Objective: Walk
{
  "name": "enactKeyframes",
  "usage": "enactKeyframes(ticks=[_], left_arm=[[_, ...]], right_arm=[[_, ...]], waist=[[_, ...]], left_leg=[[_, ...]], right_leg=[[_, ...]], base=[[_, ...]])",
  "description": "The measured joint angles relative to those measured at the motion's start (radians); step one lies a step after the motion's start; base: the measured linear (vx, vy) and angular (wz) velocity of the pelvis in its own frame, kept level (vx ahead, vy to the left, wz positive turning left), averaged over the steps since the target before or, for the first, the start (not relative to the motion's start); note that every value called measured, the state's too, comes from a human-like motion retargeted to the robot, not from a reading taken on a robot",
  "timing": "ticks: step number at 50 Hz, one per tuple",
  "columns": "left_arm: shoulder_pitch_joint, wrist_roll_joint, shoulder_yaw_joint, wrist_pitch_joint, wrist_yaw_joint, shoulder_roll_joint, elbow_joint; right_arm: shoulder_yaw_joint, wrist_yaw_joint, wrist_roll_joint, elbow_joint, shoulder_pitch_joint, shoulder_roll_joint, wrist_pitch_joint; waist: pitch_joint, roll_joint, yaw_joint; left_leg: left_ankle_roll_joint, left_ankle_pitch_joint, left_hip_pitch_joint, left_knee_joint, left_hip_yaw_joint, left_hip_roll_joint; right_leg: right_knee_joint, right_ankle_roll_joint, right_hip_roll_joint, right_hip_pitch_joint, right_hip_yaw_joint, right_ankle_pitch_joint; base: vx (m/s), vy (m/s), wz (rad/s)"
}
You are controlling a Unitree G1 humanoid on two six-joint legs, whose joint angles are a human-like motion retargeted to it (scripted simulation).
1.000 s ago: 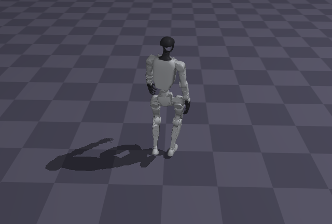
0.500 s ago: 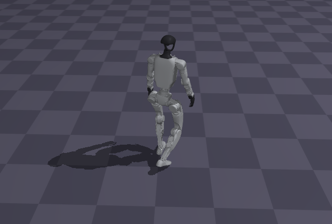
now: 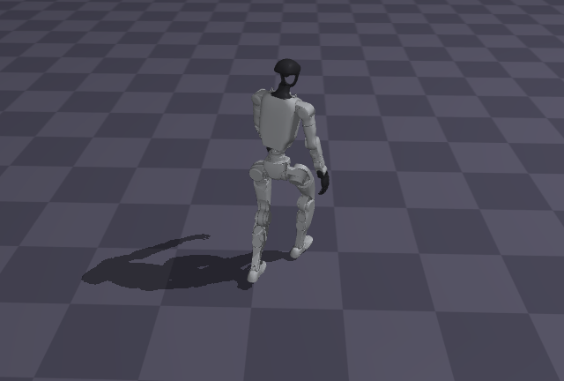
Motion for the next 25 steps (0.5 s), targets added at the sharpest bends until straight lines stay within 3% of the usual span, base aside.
enactKeyframes(ticks=[6, 8, 10, 13, 15, 20, 22, 25], left_arm=[[0.096, -0.01, 0.062, 0.015, -0.014, 0.059, 0.053], [0.132, -0.021, 0.1, 0.019, -0.004, 0.089, 0.077], [0.159, -0.028, 0.14, 0.023, 0.008, 0.122, 0.098], [0.175, -0.027, 0.18, 0.032, 0.023, 0.159, 0.106], [0.183, -0.023, 0.191, 0.037, 0.027, 0.164, 0.102], [0.171, 0.018, 0.2, 0.045, 0.001, 0.149, 0.063], [0.171, 0.05, 0.2, 0.045, -0.02, 0.141, 0.044], [0.204, 0.104, 0.192, 0.039, -0.049, 0.126, 0.037]], right_arm=[[-0.069, -0.011, 0.034, -0.028, 0.017, -0.05, -0.014], [-0.086, -0.019, 0.052, -0.043, 0.019, -0.066, -0.022], [-0.094, -0.027, 0.078, -0.063, 0.014, -0.081, -0.029], [-0.105, -0.036, 0.104, -0.09, -0.001, -0.103, -0.039], [-0.1, -0.039, 0.108, -0.105, -0.001, -0.109, -0.042], [-0.067, -0.009, 0.088, -0.129, -0.01, -0.093, -0.034], [-0.06, 0.026, 0.071, -0.131, -0.01, -0.083, -0.028], [-0.044, 0.084, 0.049, -0.118, 0.016, -0.067, -0.023]], waist=[[-0.013, 0.066, 0.019], [-0.01, 0.1, 0.03], [0.003, 0.155, 0.037], [0.021, 0.197, 0.062], [0.035, 0.218, 0.084], [0.064, 0.192, 0.156], [0.065, 0.129, 0.185], [0.068, 0.076, 0.222]], left_leg=[[-0.1, 0.098, 0.024, 0.182, -0.052, 0.099], [-0.173, 0.203, 0.013, 0.285, -0.096, 0.136], [-0.286, 0.346, -0.02, 0.416, -0.167, 0.181], [-0.373, 0.556, -0.098, 0.63, -0.189, 0.255], [-0.361, 0.581, -0.154, 0.764, -0.194, 0.327], [-0.17, 0.346, -0.341, 0.89, -0.178, 0.445], [-0.121, 0.263, -0.401, 0.818, -0.143, 0.386], [-0.106, 0.183, -0.466, 0.654, -0.121, 0.304]], right_leg=[[0.001, -0.024, 0.072, 0.062, -0.045, 0.112], [0.001, -0.051, 0.128, 0.105, -0.053, 0.112], [-0.087, -0.085, 0.224, 0.192, -0.064, 0.125], [-0.144, -0.125, 0.31, 0.276, -0.054, 0.088], [-0.139, -0.142, 0.356, 0.315, -0.047, 0.051], [-0.194, -0.15, 0.393, 0.439, 0.009, -0.004], [-0.229, -0.137, 0.343, 0.495, 0.044, -0.029], [-0.221, -0.118, 0.3, 0.541, 0.082, -0.07]], base=[[0.46, -0.16, -0.18], [0.47, -0.15, -0.36], [0.44, -0.12, -0.42], [0.45, -0.08, -0.34], [0.46, -0.11, -0.34], [0.46, -0.12, -0.44], [0.46, -0.1, -0.54], [0.44, -0.07, -0.74]])
